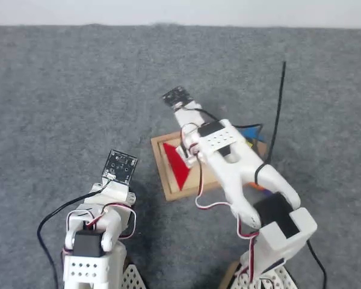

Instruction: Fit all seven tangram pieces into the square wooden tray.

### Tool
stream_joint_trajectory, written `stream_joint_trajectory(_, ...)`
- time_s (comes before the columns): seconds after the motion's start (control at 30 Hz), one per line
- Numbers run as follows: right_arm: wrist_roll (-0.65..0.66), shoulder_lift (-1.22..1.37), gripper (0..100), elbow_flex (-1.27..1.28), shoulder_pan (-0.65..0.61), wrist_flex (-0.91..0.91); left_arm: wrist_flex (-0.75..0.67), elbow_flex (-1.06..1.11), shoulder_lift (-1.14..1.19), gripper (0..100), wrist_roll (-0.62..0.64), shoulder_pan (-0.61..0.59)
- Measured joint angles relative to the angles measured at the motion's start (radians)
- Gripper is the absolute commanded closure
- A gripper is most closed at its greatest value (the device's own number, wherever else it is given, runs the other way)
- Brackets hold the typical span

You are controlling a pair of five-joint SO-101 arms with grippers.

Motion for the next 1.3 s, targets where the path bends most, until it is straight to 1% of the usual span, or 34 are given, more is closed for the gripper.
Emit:
stream_joint_trajectory(0.13,-0.005,0.000,95.8,0.000,-0.051,0.005,0.000,0.000,0.000,98,0.000,0.000)
stream_joint_trajectory(0.23,-0.008,0.000,95.8,0.000,-0.066,0.006,0.000,0.000,0.000,98,0.000,0.000)
stream_joint_trajectory(0.53,-0.011,-0.018,95.4,0.000,-0.068,0.020,0.000,0.000,0.000,98,0.000,0.000)
stream_joint_trajectory(0.67,-0.012,-0.115,95.3,0.002,0.012,0.046,0.000,0.000,0.000,98,0.000,0.000)
stream_joint_trajectory(0.8,-0.052,-0.140,94.3,0.002,0.140,0.049,0.000,0.000,0.000,98,0.000,0.000)
stream_joint_trajectory(0.97,-0.052,-0.135,84.0,0.002,0.272,0.049,0.000,0.000,0.000,98,0.000,0.000)
stream_joint_trajectory(1.1,-0.052,-0.127,78.7,0.002,0.324,0.049,0.000,0.000,0.000,98,0.000,0.000)
stream_joint_trajectory(1.3,-0.052,-0.057,77.9,0.002,0.324,0.049,0.000,0.000,0.000,98,0.000,0.000)
